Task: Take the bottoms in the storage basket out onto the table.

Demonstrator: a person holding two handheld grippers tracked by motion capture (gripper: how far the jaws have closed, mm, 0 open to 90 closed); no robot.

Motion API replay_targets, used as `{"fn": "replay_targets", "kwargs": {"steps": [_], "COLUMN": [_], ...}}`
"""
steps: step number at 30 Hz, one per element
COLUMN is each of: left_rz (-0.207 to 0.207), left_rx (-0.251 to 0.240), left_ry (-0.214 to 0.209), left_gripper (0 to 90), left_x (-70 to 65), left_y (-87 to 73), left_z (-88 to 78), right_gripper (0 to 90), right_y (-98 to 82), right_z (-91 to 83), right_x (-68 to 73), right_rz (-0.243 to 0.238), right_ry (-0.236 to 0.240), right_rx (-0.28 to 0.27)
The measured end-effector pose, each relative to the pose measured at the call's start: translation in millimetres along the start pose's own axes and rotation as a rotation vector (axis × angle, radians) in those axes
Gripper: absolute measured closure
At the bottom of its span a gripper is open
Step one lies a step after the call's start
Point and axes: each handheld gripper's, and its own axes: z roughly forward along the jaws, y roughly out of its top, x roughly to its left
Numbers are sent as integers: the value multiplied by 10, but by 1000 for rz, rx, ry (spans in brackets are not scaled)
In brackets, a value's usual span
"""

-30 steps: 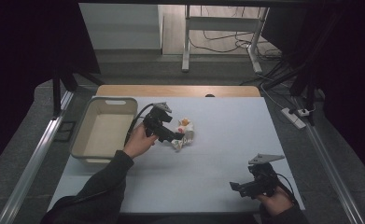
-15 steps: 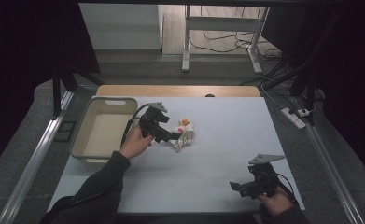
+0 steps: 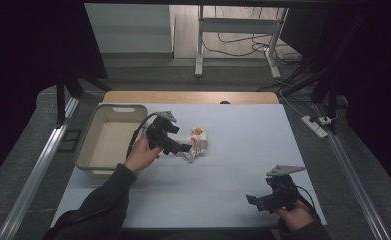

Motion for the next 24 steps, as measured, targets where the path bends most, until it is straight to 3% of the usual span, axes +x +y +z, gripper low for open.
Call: {"fn": "replay_targets", "kwargs": {"steps": [24], "left_rz": [-23], "left_rx": [-8], "left_ry": [-9], "left_gripper": [0], "left_x": [-47], "left_y": [-114], "left_z": [-208], "right_gripper": [3], "right_y": [2], "right_z": [2], "right_x": [9], "right_rz": [-9], "right_ry": [-6], "right_rx": [3]}}
